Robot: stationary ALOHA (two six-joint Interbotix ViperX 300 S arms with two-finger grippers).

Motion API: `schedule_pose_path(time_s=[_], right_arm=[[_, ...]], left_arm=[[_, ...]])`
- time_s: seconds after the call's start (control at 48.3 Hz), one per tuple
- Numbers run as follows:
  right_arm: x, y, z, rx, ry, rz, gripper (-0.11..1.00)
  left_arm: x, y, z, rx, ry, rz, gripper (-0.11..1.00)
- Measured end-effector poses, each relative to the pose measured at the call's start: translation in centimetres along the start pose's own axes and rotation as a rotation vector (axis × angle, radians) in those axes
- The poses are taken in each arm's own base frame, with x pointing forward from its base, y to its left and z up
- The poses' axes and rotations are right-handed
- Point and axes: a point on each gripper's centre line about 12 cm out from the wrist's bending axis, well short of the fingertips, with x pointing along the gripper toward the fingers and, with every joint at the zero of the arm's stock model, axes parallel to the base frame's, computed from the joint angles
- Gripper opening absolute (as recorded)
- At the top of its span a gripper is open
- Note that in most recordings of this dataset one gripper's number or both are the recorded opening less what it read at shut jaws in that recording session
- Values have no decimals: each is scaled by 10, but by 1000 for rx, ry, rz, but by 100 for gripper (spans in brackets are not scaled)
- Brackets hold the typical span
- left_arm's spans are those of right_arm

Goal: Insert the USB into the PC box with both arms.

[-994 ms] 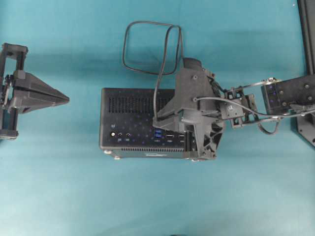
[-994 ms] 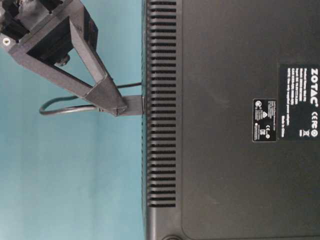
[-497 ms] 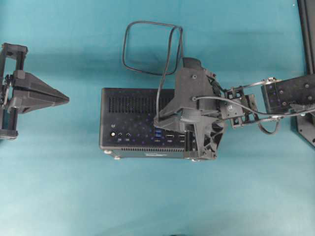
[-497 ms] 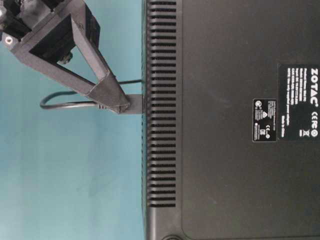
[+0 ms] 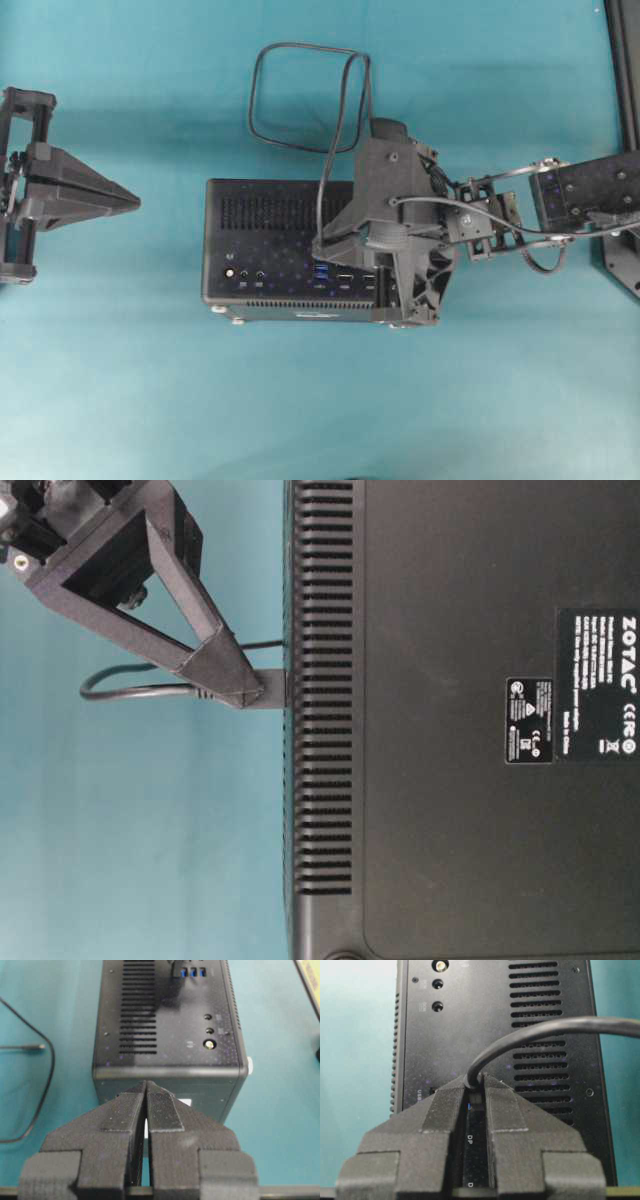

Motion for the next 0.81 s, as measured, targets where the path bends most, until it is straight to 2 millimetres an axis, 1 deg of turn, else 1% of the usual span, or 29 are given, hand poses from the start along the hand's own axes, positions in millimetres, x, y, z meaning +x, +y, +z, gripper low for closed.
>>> schedule_pose_path(time_s=[0.145, 0.186, 0.331, 0.393, 0.621, 0.807], right_arm=[[2, 0, 0, 0, 6, -2, 26], [5, 0, -2, -3, 16, -4, 31], [5, 1, 0, -6, 20, -8, 48], [5, 1, 2, -10, 23, -12, 53], [-4, 2, 2, -32, 58, -36, 54], [-22, 1, 5, -32, 53, -39, 55]], left_arm=[[0, 0, 0, 2, 0, 0, 0], [0, 0, 0, 2, 0, 0, 0], [0, 0, 0, 7, 0, -1, 0], [0, 0, 0, 7, 0, -1, 0], [0, 0, 0, 1, 0, -1, 0], [0, 0, -1, 1, 2, -1, 0]])
